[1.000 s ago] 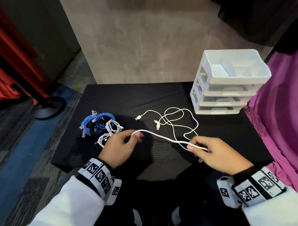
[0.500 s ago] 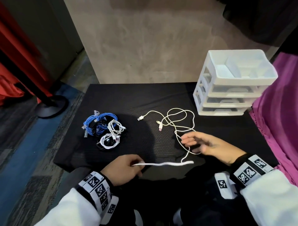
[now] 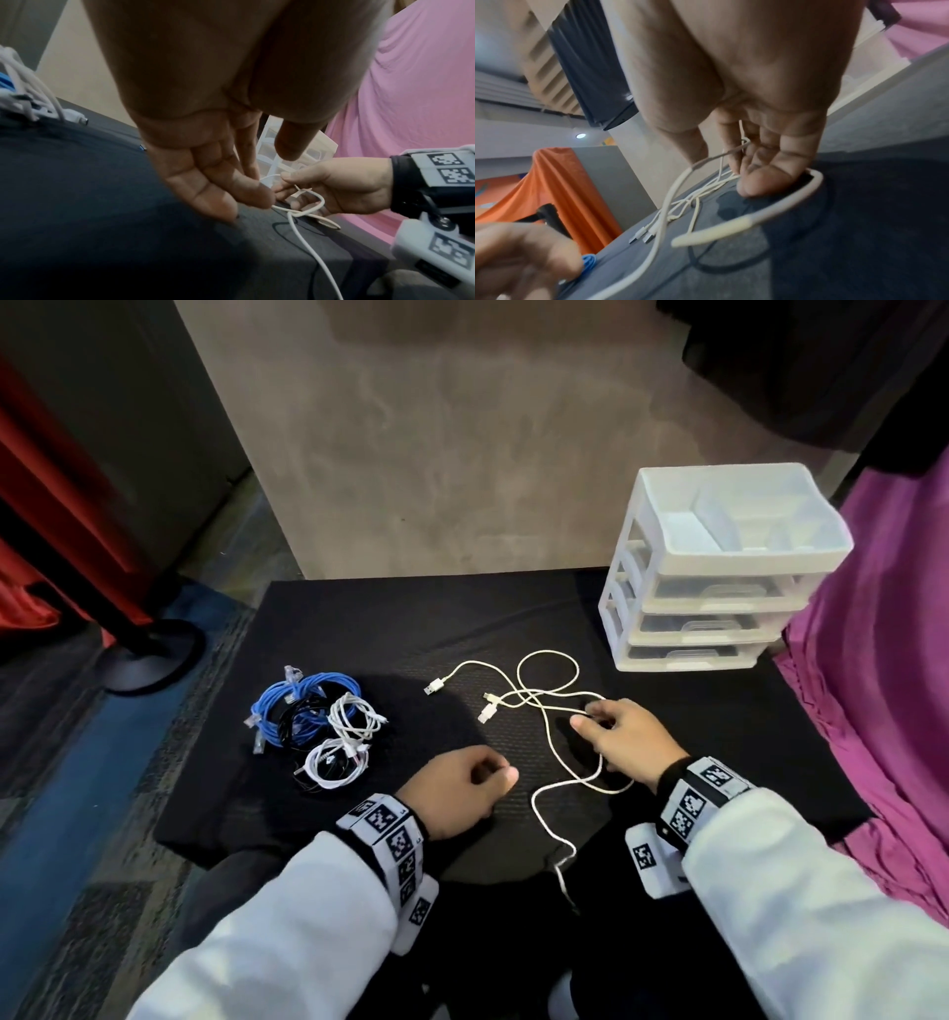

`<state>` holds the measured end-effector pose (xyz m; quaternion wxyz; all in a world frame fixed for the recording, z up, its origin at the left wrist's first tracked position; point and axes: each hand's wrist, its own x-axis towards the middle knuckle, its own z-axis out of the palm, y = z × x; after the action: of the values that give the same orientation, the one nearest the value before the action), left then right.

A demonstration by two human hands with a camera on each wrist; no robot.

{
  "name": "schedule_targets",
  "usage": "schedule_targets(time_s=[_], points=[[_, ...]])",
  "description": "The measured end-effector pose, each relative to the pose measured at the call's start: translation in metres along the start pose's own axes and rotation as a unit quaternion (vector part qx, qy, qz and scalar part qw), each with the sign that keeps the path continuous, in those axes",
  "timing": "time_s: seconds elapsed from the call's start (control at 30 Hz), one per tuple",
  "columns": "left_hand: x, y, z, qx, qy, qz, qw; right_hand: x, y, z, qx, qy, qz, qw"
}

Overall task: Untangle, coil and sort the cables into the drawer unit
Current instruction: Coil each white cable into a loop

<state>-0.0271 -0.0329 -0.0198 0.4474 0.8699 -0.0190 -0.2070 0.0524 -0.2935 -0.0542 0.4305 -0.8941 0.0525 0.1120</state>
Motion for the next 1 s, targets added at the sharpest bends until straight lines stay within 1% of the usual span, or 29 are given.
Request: schedule_targets(time_s=[0.07,0.1,0.13,0.17,0.23,0.27,0.3,0.37,0.4,0.47,0.5,0.57,0.63,0.67,0.7,0.73,0.8,0.83,0.87,0.93,0.97,1.0], points=[[0.002,0.0,0.003,0.012,0.009,-0.005,1.0,0.0,0.003,0.0,0.032,0.038,-0.004,0.999],[0.002,-0.001,0.005,0.019,0.025,0.0,1.0,-0.004,0.002,-0.002,0.055,0.054,-0.016,0.997],[0.002,-0.001,0.007,0.026,0.057,0.013,0.998,-0.01,-0.003,-0.005,0.073,0.062,-0.027,0.995],[0.001,-0.002,0.008,0.029,0.102,0.035,0.994,-0.019,-0.008,-0.008,0.095,0.056,-0.042,0.993],[0.001,-0.004,0.009,0.021,0.198,0.104,0.974,-0.04,-0.022,-0.016,0.131,0.008,-0.082,0.988],[0.001,-0.005,0.007,0.018,0.224,0.135,0.965,-0.051,-0.03,-0.02,0.14,-0.027,-0.105,0.984],[0.002,-0.005,0.005,0.02,0.232,0.16,0.959,-0.062,-0.038,-0.023,0.145,-0.065,-0.126,0.979],[0.003,-0.002,0.001,0.037,0.203,0.179,0.962,-0.082,-0.052,-0.03,0.145,-0.123,-0.156,0.969],[0.003,0.001,0.0,0.042,0.183,0.181,0.965,-0.09,-0.058,-0.033,0.151,-0.135,-0.168,0.965],[0.004,0.002,0.0,0.022,0.157,0.18,0.971,-0.101,-0.068,-0.042,0.175,-0.135,-0.191,0.956],[0.003,0.002,-0.001,-0.003,0.143,0.168,0.975,-0.104,-0.071,-0.045,0.199,-0.129,-0.199,0.951],[-0.004,0.006,-0.003,-0.087,0.082,0.131,0.984,-0.108,-0.076,-0.051,0.265,-0.116,-0.208,0.934],[-0.014,0.012,-0.001,-0.18,0.034,0.097,0.978,-0.108,-0.077,-0.056,0.34,-0.116,-0.187,0.914],[-0.02,0.016,0.0,-0.242,0.021,0.082,0.967,-0.108,-0.077,-0.058,0.366,-0.12,-0.172,0.907],[-0.026,0.021,0.0,-0.306,0.014,0.068,0.95,-0.108,-0.076,-0.059,0.37,-0.123,-0.161,0.907],[-0.031,0.026,-0.002,-0.362,0.011,0.05,0.931,-0.108,-0.074,-0.06,0.35,-0.125,-0.156,0.915],[-0.039,0.034,-0.016,-0.445,0.002,0.006,0.896,-0.108,-0.067,-0.059,0.254,-0.115,-0.164,0.946],[-0.044,0.036,-0.026,-0.482,-0.023,-0.018,0.876,-0.108,-0.064,-0.056,0.2,-0.107,-0.174,0.958],[-0.049,0.039,-0.037,-0.524,-0.068,-0.044,0.848,-0.108,-0.06,-0.051,0.16,-0.1,-0.182,0.965],[-0.063,0.045,-0.051,-0.583,-0.189,-0.064,0.787,-0.107,-0.049,-0.039,0.146,-0.08,-0.17,0.971],[-0.071,0.049,-0.054,-0.588,-0.231,-0.062,0.773,-0.105,-0.044,-0.034,0.152,-0.066,-0.156,0.974],[-0.078,0.054,-0.054,-0.581,-0.245,-0.057,0.774,-0.103,-0.041,-0.027,0.164,-0.053,-0.14,0.975]])
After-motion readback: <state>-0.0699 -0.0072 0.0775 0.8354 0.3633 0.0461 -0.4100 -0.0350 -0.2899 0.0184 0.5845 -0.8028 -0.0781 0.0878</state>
